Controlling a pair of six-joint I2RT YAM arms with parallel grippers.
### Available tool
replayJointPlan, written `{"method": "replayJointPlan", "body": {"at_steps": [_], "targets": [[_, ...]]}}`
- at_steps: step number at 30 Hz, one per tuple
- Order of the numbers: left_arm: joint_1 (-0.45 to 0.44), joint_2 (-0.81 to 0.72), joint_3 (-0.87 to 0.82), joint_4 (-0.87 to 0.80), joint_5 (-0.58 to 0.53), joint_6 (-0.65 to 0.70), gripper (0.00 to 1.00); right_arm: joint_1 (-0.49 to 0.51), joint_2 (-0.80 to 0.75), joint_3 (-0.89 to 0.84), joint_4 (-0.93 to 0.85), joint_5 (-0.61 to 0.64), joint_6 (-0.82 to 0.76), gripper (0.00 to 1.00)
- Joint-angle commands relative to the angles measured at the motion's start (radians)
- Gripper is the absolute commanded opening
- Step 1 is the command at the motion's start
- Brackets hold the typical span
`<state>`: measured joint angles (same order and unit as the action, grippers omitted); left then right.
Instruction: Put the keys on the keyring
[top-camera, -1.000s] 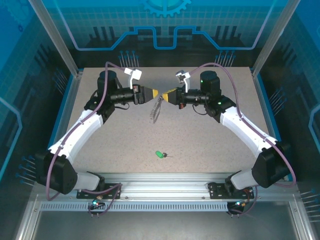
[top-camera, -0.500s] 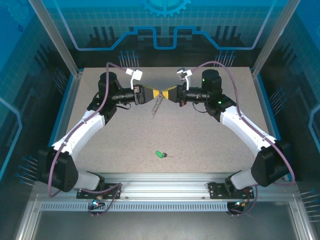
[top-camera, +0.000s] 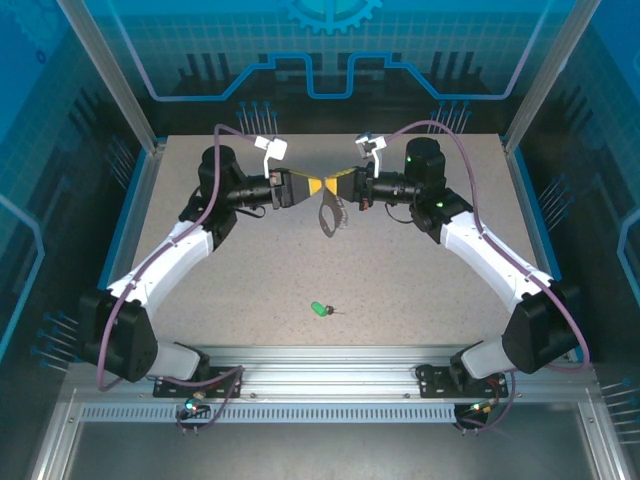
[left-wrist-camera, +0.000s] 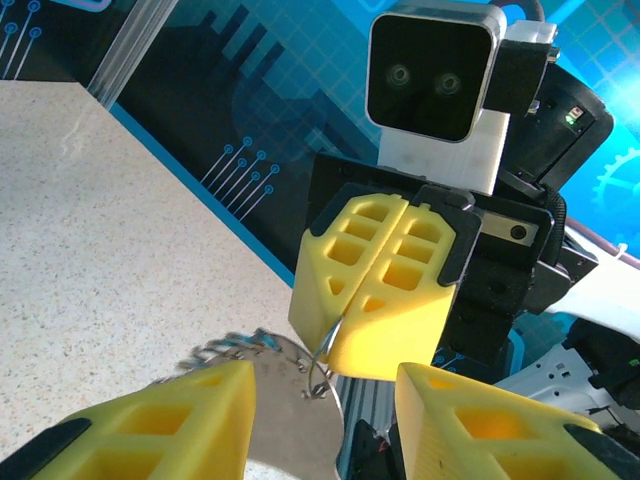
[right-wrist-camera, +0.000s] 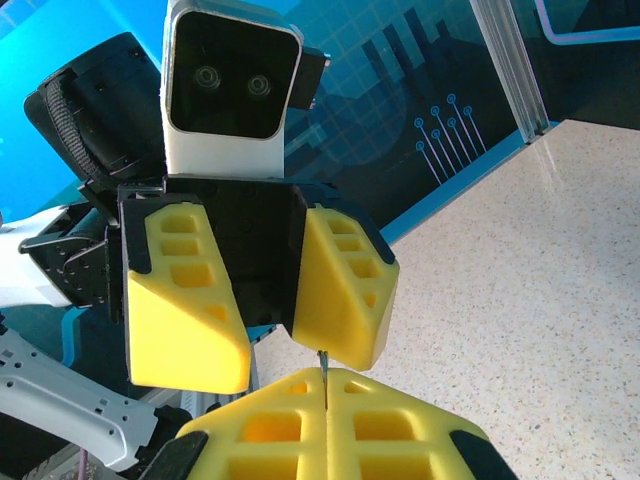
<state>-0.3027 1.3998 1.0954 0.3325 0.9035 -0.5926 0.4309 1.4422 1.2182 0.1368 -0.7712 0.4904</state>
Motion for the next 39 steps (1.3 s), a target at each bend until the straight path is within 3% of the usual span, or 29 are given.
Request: {"method": "replayJointPlan", "body": {"at_steps": [1,13,21,24,27,33,39], "targets": [[-0.013,0.016,-0.014,0.064,0.029,-0.025,0.41,-0.01,-0.005,0.012,0.039,-0.019,0.013,0.0],[-0.033,0.034,-0.011,0.118,0.032,-0.048,0.21,-0.01,-0.003,0.002,0.047,-0.013,0.017,0.0],[-0.033,0.034,-0.012,0.14,0.028,-0.058,0.0,-0.016,-0.017,-0.008,0.025,0.014,0.017,0.0],[-0.033,0.03,-0.002,0.101,0.026,-0.028,0.0,-0.042,-0.047,-0.029,0.016,0.045,0.035,0.25],[-0.033,0.028,0.015,0.052,0.026,0.013,0.0,-0.082,-0.105,-0.082,0.04,0.085,0.073,0.39],[-0.033,0.027,0.076,-0.11,0.058,0.149,0.0,-0.112,-0.212,-0.189,0.088,0.128,0.123,0.5],[-0.033,0.054,0.16,-0.272,0.125,0.27,0.0,-0.099,-0.228,-0.194,0.066,0.085,0.109,0.55]]}}
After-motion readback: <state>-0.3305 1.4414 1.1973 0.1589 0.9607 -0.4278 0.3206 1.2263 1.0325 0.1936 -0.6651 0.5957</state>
